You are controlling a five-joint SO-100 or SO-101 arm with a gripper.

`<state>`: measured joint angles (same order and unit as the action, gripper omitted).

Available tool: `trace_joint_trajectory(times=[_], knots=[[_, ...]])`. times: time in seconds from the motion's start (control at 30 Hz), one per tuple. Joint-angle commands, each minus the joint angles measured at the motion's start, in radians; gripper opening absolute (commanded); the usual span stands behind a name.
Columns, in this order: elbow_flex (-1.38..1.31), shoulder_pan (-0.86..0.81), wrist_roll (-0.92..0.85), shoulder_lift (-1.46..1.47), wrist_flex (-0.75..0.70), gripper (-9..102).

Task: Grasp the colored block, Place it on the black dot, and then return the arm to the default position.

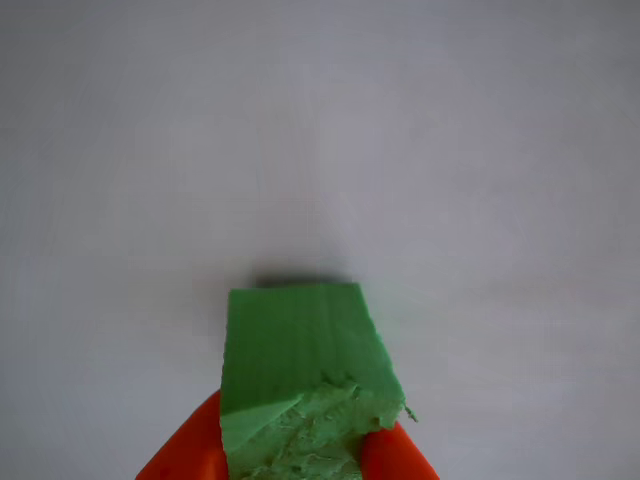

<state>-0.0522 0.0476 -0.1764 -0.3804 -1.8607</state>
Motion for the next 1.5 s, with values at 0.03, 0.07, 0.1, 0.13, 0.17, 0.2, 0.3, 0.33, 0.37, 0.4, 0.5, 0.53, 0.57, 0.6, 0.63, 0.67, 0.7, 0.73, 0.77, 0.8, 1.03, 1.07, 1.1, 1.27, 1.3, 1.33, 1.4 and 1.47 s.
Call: trace_joint_trajectory(times=[0.03, 0.07, 0.1, 0.13, 0.17, 0.2, 0.3, 0.33, 0.37, 0.4, 0.5, 0.53, 0.57, 0.6, 0.63, 0.67, 0.7, 0.73, 0.77, 0.8, 1.03, 1.07, 1.1, 1.27, 1.3, 1.33, 1.4, 1.47], knots=[[-0.044, -0.009, -0.014, -0.014, -0.078, 0], [-0.044, -0.009, -0.014, -0.014, -0.078, 0], [-0.044, -0.009, -0.014, -0.014, -0.080, 1], [-0.044, -0.009, -0.015, -0.014, -0.080, 2], [-0.044, -0.009, -0.018, -0.014, -0.080, 4], [-0.044, -0.009, -0.020, -0.014, -0.080, 6], [-0.043, -0.009, -0.026, -0.011, -0.081, 11], [-0.043, -0.009, -0.028, -0.011, -0.081, 13], [-0.043, -0.011, -0.028, -0.011, -0.081, 14], [-0.043, -0.011, -0.029, -0.011, -0.081, 15], [-0.041, -0.015, -0.032, -0.011, -0.083, 18], [-0.040, -0.017, -0.032, -0.011, -0.083, 19], [-0.038, -0.018, -0.034, -0.011, -0.083, 20], [-0.038, -0.020, -0.035, -0.011, -0.083, 20], [-0.038, -0.021, -0.035, -0.014, -0.083, 21], [-0.037, -0.025, -0.037, -0.017, -0.083, 22], [-0.035, -0.026, -0.038, -0.018, -0.083, 22], [-0.035, -0.028, -0.040, -0.021, -0.083, 23], [-0.035, -0.028, -0.043, -0.026, -0.083, 23], [-0.034, -0.029, -0.043, -0.029, -0.083, 24], [-0.014, -0.035, -0.049, -0.057, -0.084, 26], [-0.008, -0.037, -0.049, -0.063, -0.084, 26], [0.002, -0.038, -0.049, -0.075, -0.084, 26], [0.075, -0.043, -0.061, -0.153, -0.084, 26], [0.101, -0.044, -0.063, -0.178, -0.084, 26], [0.129, -0.046, -0.066, -0.204, -0.084, 26], [0.176, -0.048, -0.069, -0.261, -0.084, 26], [0.232, -0.054, -0.071, -0.324, -0.084, 26]])
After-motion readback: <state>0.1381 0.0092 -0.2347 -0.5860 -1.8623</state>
